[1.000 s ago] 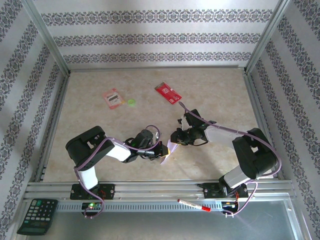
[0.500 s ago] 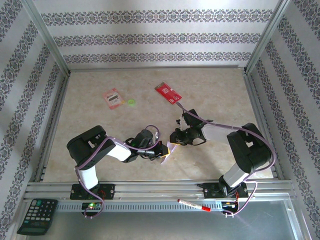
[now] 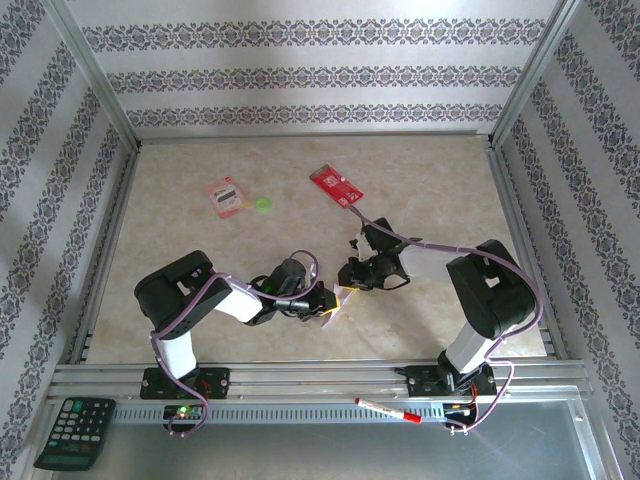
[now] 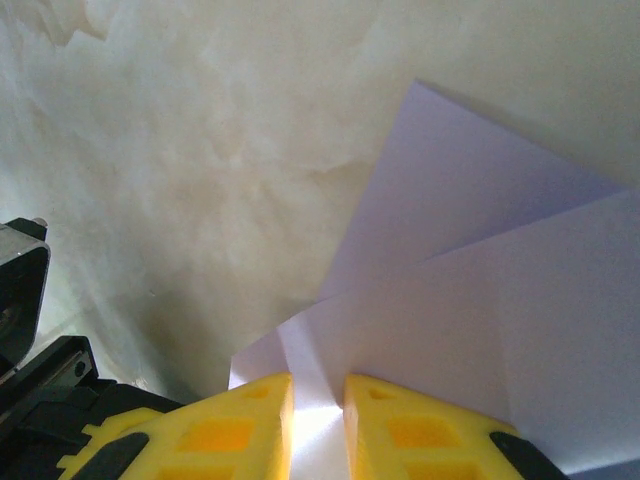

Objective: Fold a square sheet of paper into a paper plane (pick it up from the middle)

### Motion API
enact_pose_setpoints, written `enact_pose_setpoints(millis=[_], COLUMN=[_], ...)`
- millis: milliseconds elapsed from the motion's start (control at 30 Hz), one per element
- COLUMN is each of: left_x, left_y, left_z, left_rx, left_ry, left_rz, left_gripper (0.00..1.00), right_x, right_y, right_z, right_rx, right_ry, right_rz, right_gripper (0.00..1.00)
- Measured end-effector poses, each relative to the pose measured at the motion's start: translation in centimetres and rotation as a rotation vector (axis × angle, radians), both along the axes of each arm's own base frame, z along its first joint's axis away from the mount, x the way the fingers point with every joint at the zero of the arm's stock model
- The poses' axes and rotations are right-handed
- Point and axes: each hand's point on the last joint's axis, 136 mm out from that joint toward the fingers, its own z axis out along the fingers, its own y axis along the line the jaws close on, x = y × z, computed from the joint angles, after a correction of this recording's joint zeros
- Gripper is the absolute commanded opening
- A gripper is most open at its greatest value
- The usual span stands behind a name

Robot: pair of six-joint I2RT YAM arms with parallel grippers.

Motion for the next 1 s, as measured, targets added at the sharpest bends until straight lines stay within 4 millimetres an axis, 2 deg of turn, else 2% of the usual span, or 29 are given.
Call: enact_pose_setpoints(millis=[167, 300, 767, 1000], left_x=[0.1, 0.2, -0.1, -1.2], left_y=[0.1, 0.1, 1.0, 2.3], left_z=[0.0, 0.0, 1.4, 2.1], left_rx=[0.0, 0.0, 0.046, 0.134], left_ry=[0.001, 0.0, -0.034, -0.078], left_rz=[0.004, 0.005, -0.003, -0.053], left_gripper=[0.0, 0.06, 0.27, 0.42], right_x=[0.1, 0.1, 0.1, 0.0], right_y=[0.1, 0.1, 0.0, 0.1], right_z=[-0.1, -0.2, -0.3, -0.3], right_rx=[-0.002, -0.003, -0.002, 0.0], right_ry=[-0.001, -0.004, -0.015, -0.015], right_rz=[0.006, 0.012, 0.024, 0.026], right_gripper=[0.22, 0.22, 0.21, 0.21])
